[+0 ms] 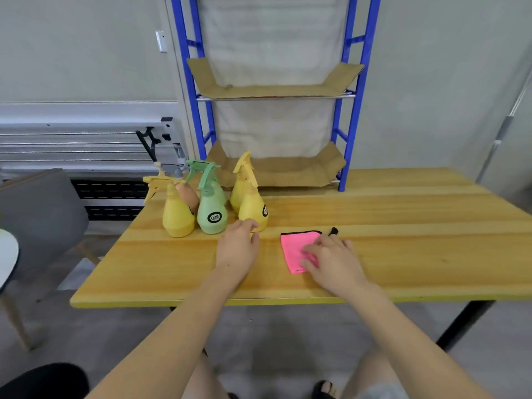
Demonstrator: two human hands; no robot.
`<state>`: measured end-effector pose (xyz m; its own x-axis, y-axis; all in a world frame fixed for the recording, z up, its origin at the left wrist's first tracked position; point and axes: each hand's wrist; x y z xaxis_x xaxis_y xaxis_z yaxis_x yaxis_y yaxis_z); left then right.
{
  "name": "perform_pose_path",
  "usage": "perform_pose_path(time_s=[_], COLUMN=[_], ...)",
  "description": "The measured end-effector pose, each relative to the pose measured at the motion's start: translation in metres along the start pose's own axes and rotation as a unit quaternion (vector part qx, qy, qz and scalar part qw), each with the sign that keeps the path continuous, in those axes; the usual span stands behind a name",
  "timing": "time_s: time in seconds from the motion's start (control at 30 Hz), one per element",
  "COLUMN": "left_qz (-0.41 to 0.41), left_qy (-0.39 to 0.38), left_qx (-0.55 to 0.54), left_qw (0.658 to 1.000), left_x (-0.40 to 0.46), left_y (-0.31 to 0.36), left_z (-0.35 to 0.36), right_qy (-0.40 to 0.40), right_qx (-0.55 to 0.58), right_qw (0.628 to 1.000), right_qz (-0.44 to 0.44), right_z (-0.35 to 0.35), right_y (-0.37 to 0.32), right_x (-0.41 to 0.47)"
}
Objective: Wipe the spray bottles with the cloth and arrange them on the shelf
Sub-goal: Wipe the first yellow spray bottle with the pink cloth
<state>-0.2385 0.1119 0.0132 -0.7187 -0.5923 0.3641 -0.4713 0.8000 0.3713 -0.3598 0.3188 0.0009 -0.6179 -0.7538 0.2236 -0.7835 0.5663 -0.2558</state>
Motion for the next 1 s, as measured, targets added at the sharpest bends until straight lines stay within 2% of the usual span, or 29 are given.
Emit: perform_pose_path(time_s=[0.13,0.3,0.47,0.53,0.63,0.7,0.9,1.0], left_qz=[-0.026,-0.044,-0.05,-0.059,-0.065,-0.068,-0.071,-0.063], left_qy=[0.045,0.08,0.08,0.077,0.084,0.083,0.058,0.052], left_qx=[-0.026,-0.045,-0.072,-0.082,-0.111,-0.12,-0.108,-0.106], left_qw=[0.998,0.995,0.993,0.992,0.988,0.987,0.99,0.991], left_x=[0.019,0.043,0.065,0.073,0.083,0.089,0.091,0.083], left_y=[-0.006,-0.006,0.003,0.003,0.005,0.005,0.006,0.01], left_z=[-0.001,-0.001,-0.004,-0.004,-0.003,-0.003,-0.006,-0.01], right_qy=[-0.058,-0.017,0.004,-0.024,-0.109,-0.123,-0.012,0.029], right_qx=[0.107,0.084,0.082,0.113,0.171,0.177,0.117,0.14], right_qw=[0.99,0.996,0.996,0.992,0.978,0.975,0.99,0.988], right_qz=[-0.076,-0.039,-0.021,-0.041,-0.048,-0.052,-0.077,-0.061], right_z=[0.007,0.011,0.012,0.007,0.001,0.0,0.004,0.004], right_y=[0.008,0.004,-0.001,0.003,0.014,0.02,0.013,0.01], right_x=[0.013,0.035,0.055,0.056,0.052,0.05,0.04,0.039])
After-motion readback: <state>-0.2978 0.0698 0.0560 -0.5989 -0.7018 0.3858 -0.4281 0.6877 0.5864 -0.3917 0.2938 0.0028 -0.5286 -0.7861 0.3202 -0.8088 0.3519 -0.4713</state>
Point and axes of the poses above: each hand's wrist, its own x-axis towards the middle knuckle, its own z-axis out of the palm, y = z × x, and after that the axes turned 9 degrees about x, right-handed
